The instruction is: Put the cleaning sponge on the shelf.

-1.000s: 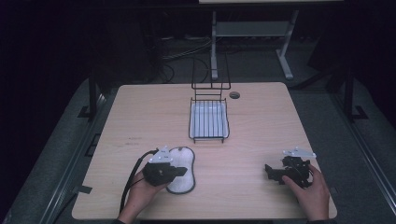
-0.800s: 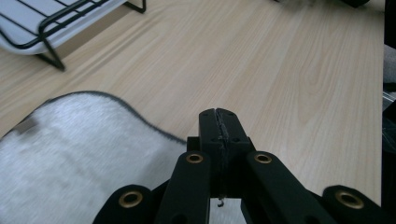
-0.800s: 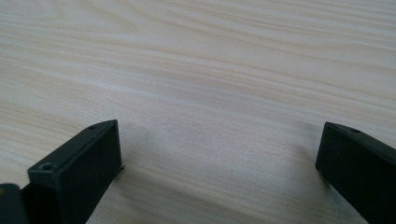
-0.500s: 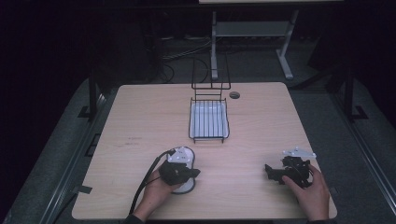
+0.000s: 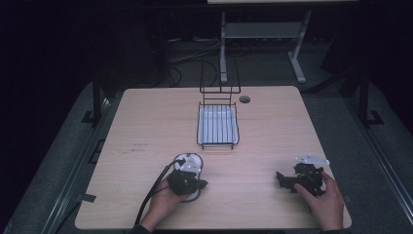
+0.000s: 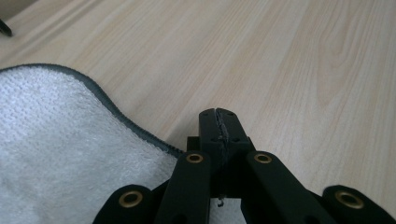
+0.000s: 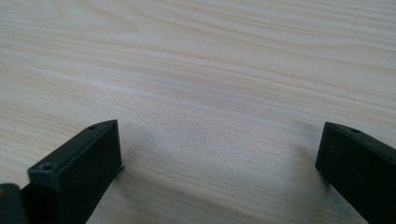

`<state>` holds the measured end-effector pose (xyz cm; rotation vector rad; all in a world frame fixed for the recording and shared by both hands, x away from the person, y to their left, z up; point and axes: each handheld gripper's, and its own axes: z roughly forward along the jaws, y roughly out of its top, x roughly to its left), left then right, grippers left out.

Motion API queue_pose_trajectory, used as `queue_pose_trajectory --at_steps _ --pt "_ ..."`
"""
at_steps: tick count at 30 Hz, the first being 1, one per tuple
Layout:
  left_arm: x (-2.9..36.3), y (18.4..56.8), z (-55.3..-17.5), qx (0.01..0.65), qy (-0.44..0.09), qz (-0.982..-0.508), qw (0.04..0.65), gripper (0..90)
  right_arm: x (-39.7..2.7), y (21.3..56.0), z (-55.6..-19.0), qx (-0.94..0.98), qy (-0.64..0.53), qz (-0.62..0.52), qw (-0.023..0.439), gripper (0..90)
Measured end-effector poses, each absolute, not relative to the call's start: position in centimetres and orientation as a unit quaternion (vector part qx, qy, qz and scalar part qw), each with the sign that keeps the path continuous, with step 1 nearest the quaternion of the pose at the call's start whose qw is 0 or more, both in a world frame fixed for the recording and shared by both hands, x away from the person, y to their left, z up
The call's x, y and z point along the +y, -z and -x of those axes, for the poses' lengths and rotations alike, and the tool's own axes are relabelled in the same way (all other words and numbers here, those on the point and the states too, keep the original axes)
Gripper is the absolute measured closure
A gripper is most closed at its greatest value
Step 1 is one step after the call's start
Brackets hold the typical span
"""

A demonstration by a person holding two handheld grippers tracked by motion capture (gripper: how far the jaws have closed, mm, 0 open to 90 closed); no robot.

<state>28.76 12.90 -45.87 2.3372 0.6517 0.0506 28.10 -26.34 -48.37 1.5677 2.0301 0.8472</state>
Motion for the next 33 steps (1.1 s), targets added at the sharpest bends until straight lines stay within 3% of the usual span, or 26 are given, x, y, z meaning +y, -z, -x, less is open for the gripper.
queue_pose_trajectory --at_steps 33 --pt "18.7 44.9 -28.3 0.304 -0.037 -0.895 0.325 89.8 -26.3 48.4 -28.1 0.733 -0.306 -0.566 0.218 0.0"
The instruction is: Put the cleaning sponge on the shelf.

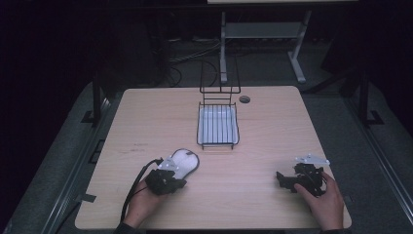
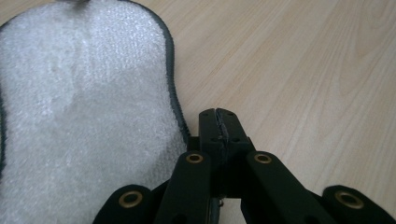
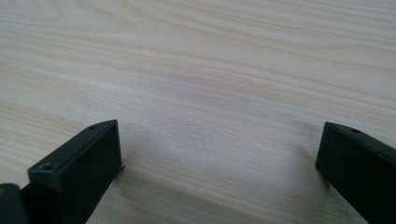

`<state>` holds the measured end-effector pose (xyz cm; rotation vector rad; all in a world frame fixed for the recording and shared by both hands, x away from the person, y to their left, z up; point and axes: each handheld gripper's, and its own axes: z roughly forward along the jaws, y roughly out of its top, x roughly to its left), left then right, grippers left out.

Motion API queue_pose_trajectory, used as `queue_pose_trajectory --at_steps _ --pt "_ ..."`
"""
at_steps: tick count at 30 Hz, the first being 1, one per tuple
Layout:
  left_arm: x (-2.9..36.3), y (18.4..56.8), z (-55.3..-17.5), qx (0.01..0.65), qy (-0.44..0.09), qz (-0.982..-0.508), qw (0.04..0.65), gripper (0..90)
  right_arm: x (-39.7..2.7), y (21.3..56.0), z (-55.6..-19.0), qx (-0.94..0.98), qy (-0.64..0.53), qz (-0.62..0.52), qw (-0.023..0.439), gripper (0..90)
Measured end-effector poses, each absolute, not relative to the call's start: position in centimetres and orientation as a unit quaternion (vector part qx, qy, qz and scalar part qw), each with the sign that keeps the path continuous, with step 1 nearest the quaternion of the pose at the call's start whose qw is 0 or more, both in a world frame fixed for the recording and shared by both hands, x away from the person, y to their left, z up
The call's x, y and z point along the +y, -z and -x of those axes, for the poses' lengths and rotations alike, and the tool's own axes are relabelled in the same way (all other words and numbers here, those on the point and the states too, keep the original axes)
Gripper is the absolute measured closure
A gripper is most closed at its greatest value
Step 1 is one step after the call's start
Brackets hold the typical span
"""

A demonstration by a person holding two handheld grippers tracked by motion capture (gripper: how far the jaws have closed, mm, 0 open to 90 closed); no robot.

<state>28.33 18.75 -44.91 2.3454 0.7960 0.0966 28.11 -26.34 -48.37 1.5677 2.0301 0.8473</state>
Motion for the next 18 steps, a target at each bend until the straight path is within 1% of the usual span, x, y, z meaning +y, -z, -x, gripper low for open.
queue_pose_trajectory --at_steps 18 --pt "21.6 44.5 -28.0 0.333 -0.048 -0.883 0.326 89.8 -26.3 48.4 -28.1 0.734 -0.306 -0.566 0.218 0.0"
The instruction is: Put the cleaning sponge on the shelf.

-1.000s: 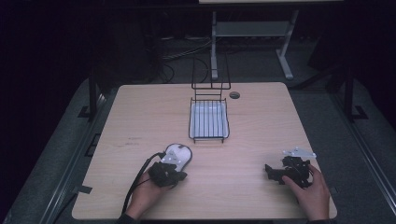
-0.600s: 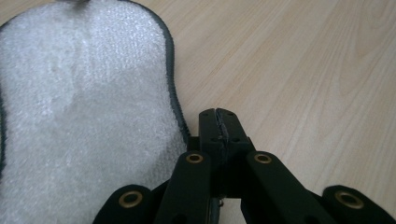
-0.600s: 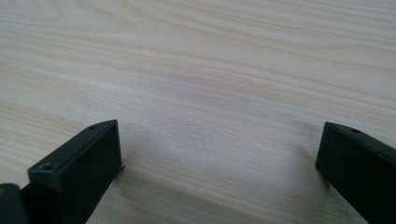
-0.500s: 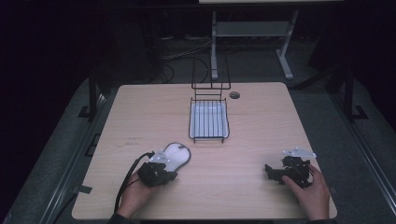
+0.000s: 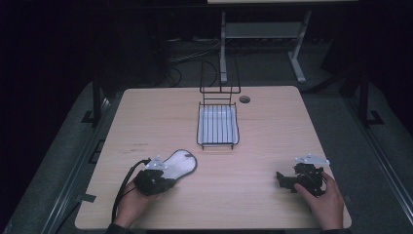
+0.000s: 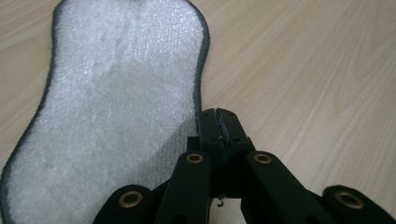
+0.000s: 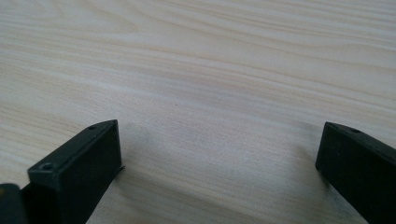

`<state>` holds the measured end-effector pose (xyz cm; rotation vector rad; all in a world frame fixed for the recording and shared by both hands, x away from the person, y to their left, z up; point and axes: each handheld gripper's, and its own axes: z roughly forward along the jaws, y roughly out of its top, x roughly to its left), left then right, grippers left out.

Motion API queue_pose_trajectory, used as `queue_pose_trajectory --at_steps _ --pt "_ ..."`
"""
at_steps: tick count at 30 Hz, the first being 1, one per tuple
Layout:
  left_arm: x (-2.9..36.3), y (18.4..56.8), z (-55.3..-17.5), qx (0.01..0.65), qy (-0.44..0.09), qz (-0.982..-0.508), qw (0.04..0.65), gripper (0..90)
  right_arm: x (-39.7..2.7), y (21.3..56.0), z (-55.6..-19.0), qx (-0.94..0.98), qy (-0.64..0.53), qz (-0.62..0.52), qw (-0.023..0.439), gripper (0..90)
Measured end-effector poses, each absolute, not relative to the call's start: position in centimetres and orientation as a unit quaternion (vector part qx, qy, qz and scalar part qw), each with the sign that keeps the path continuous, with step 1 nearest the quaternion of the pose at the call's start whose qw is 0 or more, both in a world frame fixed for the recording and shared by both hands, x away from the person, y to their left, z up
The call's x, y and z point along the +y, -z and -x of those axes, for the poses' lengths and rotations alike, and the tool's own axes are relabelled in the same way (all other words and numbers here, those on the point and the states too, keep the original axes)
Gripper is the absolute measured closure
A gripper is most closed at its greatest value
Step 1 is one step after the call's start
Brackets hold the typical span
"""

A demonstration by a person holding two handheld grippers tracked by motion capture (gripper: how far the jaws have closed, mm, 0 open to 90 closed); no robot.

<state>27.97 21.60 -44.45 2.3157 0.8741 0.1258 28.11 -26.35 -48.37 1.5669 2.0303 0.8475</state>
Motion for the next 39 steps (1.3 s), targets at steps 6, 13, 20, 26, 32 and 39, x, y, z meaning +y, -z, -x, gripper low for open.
queue_pose_trajectory --at_steps 6,13,20,26,32,39 --pt "21.8 44.0 -27.9 0.331 -0.045 -0.880 0.338 89.7 -26.3 48.4 -28.1 0.733 -0.306 -0.567 0.218 0.0" --pt "21.8 43.3 -28.0 0.330 -0.043 -0.874 0.353 84.2 -26.3 48.4 -28.1 0.733 -0.306 -0.566 0.218 0.0" --pt "22.1 42.5 -28.6 0.330 -0.051 -0.869 0.365 66.6 -26.3 48.4 -28.1 0.734 -0.306 -0.566 0.219 0.0" --pt "22.8 41.9 -29.6 0.332 -0.059 -0.867 0.367 49.5 -26.3 48.4 -28.1 0.733 -0.306 -0.566 0.218 0.0" --pt "23.2 41.7 -30.3 0.333 -0.061 -0.865 0.369 37.8 -26.3 48.4 -28.1 0.733 -0.306 -0.566 0.218 0.0" --pt "23.6 41.4 -31.9 0.323 -0.068 -0.869 0.370 26.5 -26.3 48.4 -28.1 0.734 -0.306 -0.566 0.219 0.0"
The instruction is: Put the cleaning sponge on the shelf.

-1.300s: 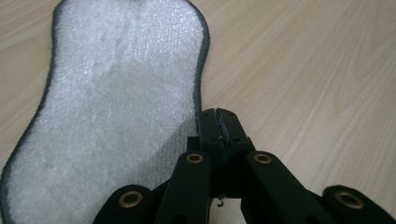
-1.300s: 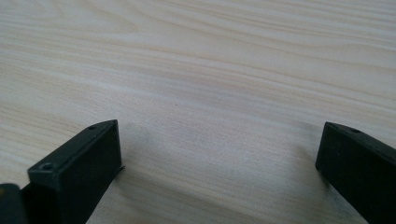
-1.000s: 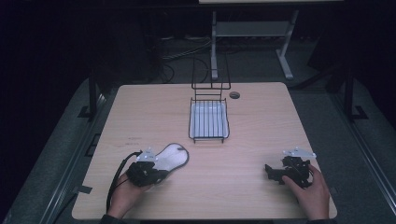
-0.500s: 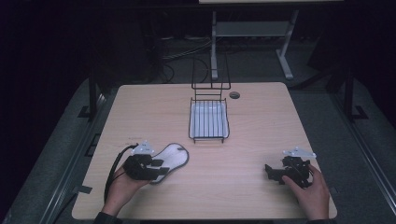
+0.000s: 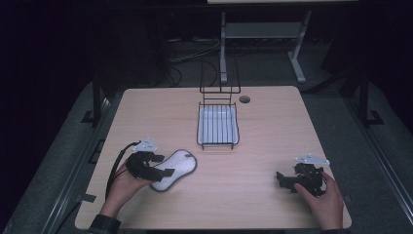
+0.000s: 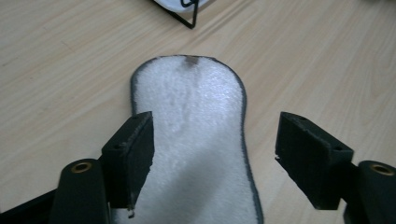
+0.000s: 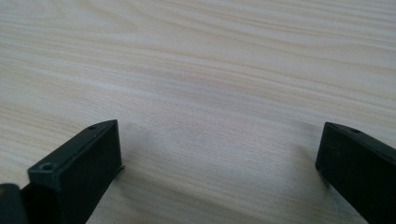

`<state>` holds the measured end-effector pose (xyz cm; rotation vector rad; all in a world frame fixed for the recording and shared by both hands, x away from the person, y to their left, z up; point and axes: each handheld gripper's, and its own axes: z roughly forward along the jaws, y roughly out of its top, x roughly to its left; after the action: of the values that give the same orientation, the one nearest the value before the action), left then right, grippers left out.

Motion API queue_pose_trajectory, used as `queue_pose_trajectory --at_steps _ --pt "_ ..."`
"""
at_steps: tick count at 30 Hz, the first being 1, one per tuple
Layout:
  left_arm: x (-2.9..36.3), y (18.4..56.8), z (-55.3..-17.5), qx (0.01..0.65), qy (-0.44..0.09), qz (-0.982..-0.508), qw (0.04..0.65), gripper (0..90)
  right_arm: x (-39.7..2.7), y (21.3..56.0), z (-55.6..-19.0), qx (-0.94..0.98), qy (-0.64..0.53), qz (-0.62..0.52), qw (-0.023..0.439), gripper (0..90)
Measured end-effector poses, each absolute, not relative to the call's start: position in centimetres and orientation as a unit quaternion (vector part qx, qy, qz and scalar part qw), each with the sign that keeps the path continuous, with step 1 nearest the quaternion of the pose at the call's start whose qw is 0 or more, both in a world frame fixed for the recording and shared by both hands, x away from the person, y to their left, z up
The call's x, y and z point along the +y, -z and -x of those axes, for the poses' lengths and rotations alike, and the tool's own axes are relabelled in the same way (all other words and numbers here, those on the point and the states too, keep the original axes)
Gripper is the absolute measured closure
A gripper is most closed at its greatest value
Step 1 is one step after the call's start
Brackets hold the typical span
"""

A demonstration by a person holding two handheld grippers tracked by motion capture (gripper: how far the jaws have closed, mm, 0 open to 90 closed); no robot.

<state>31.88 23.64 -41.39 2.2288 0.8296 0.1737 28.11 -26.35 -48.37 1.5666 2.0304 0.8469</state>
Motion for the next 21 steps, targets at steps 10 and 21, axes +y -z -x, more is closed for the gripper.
queue_pose_trajectory --at_steps 10,21 --pt "24.3 41.2 -33.9 0.316 -0.073 -0.869 0.374 14.2 -26.3 48.4 -28.1 0.733 -0.306 -0.566 0.218 0.0" --pt "22.9 41.5 -36.8 0.303 -0.075 -0.872 0.377 13.9 -26.3 48.4 -28.1 0.733 -0.306 -0.567 0.218 0.0"
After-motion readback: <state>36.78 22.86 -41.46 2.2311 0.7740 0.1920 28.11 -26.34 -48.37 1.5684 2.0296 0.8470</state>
